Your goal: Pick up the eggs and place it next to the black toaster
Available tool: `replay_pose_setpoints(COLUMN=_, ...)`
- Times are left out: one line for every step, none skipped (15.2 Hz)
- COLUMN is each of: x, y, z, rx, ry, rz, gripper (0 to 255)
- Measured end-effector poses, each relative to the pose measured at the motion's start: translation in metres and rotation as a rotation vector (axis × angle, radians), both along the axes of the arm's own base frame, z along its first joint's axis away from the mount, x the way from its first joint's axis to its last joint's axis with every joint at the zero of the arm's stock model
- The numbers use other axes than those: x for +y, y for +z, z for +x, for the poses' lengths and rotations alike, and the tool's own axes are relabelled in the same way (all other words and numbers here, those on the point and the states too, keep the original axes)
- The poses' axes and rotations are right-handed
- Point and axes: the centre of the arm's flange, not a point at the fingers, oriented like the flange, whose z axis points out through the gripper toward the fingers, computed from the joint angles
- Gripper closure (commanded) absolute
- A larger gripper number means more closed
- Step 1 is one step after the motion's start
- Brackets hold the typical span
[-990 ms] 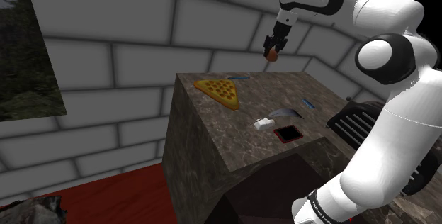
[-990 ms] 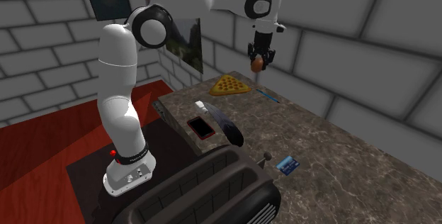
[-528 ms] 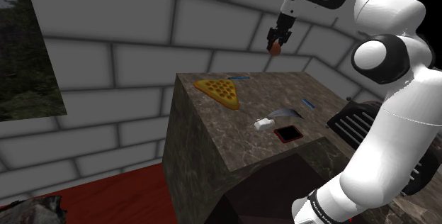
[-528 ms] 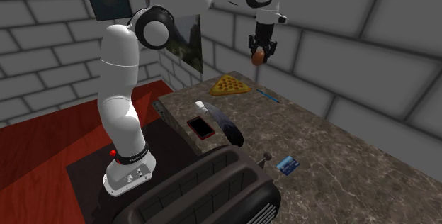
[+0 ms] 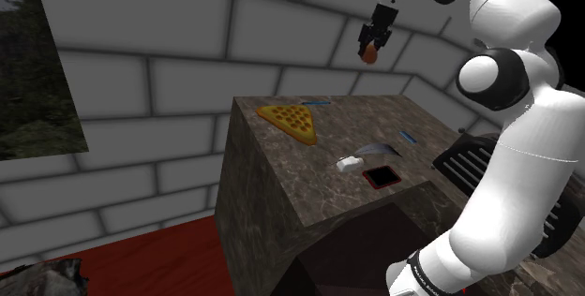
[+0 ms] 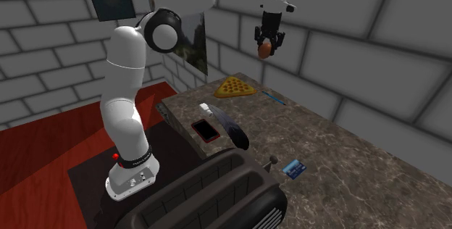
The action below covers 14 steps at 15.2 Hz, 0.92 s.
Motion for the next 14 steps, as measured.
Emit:
replay_pose_setpoints(x=-0.001, y=0.004, z=0.001, rx=0.000, ry=0.000, rz=0.000, gripper=255)
replay_pose_setpoints(x=-0.003, y=0.011, z=0.001, rx=0.000, ry=0.000, rz=0.000, gripper=255)
replay_pose_setpoints(x=-0.001, y=0.016, z=0.000, rx=0.000, ry=0.000, rz=0.000, gripper=255)
replay_pose_setpoints(x=-0.003, y=0.018, z=-0.004, rx=0.001, ry=0.000, rz=0.000, gripper=255)
replay_pose_setpoints(x=-0.008, y=0.020, z=-0.012, rx=0.001, ry=0.000, rz=0.000, gripper=255)
replay_pose_setpoints(x=-0.014, y=0.019, z=-0.022, rx=0.001, ry=0.000, rz=0.000, gripper=255)
replay_pose_setpoints(x=-0.021, y=0.017, z=-0.033, rx=0.001, ry=-0.001, rz=0.000, gripper=255)
replay_pose_setpoints(x=-0.027, y=0.019, z=-0.046, rx=0.001, ry=-0.001, rz=0.000, gripper=255)
replay_pose_setpoints(x=-0.033, y=0.019, z=-0.055, rx=0.000, ry=-0.001, rz=-0.001, gripper=255)
replay_pose_setpoints(x=-0.037, y=0.020, z=-0.066, rx=0.000, ry=-0.001, rz=0.000, gripper=255)
replay_pose_setpoints(x=-0.043, y=0.022, z=-0.077, rx=0.000, ry=-0.001, rz=-0.001, gripper=255)
replay_pose_setpoints(x=-0.053, y=0.022, z=-0.089, rx=0.000, ry=-0.001, rz=-0.001, gripper=255)
replay_pose_setpoints(x=-0.056, y=0.021, z=-0.102, rx=0.000, ry=-0.002, rz=-0.001, gripper=255)
replay_pose_setpoints(x=-0.065, y=0.021, z=-0.113, rx=0.001, ry=-0.002, rz=-0.001, gripper=255)
